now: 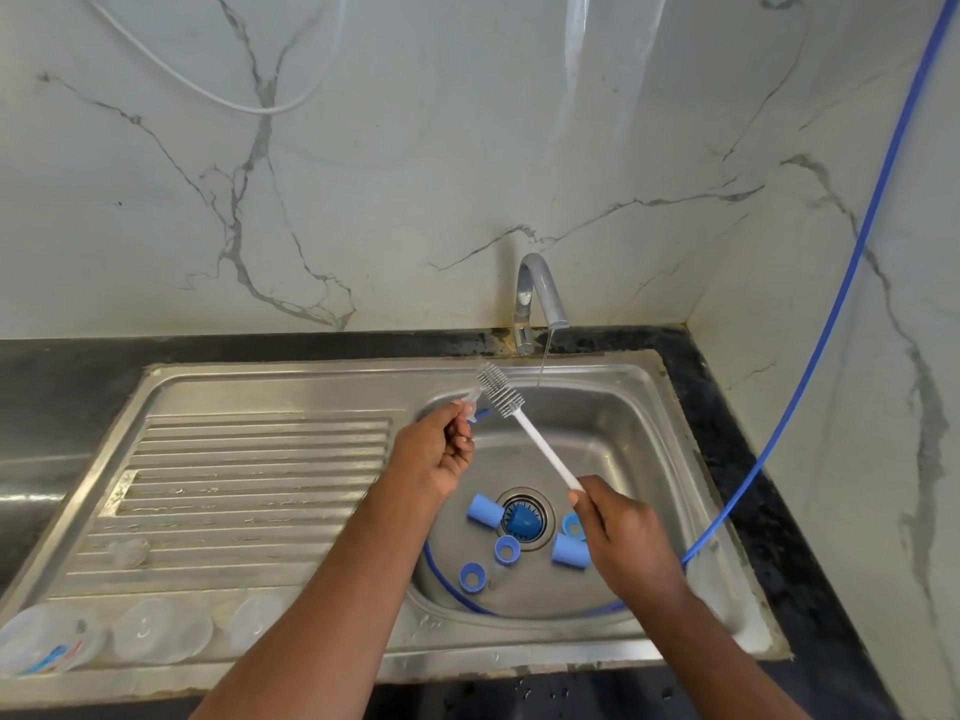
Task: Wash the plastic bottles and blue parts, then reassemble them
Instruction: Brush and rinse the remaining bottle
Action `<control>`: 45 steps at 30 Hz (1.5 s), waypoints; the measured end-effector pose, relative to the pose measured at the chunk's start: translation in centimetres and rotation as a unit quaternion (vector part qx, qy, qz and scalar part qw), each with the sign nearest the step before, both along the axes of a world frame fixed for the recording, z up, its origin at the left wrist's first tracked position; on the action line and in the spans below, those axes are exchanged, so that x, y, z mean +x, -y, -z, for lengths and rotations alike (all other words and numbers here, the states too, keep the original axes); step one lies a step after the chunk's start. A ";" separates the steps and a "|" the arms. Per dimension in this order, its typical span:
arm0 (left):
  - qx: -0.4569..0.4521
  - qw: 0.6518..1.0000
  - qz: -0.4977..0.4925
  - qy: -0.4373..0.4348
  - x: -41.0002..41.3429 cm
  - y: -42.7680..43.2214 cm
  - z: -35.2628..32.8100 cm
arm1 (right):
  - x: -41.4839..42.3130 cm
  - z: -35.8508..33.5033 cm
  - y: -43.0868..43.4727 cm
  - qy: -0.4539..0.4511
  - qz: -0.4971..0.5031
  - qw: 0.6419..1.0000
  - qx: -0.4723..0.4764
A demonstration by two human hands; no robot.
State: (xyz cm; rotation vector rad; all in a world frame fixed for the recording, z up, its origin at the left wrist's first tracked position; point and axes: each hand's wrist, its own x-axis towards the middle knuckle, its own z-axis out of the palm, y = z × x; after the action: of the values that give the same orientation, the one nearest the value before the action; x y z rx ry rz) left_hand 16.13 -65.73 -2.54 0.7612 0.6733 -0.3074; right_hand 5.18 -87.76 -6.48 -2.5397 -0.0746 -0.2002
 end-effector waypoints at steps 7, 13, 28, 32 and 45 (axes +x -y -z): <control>-0.029 1.000 0.002 -0.008 0.1 0.8 -0.5 | 0.1 0.4 -0.5 -0.002 -0.020 0.999 -0.040; -0.031 0.999 0.035 -0.008 0.2 1.1 -0.3 | 0.3 -0.2 -0.9 -0.018 -0.004 1.000 0.000; 0.138 0.984 0.023 0.108 0.6 1.3 0.8 | 0.8 -0.4 -4.5 -0.142 0.044 0.982 0.114; 0.174 0.978 0.025 0.113 1.4 0.5 1.0 | -0.5 -0.2 -5.0 -0.156 0.030 0.979 0.128; 0.296 0.933 0.079 0.186 0.1 1.2 1.8 | 2.0 -0.8 -3.3 -0.142 0.025 0.987 0.066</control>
State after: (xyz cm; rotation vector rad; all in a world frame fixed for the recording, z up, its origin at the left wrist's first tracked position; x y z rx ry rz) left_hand 16.25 -66.97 -4.34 1.4163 0.3368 -0.0918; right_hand 7.16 -84.42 -5.66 -2.4121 0.1105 0.1341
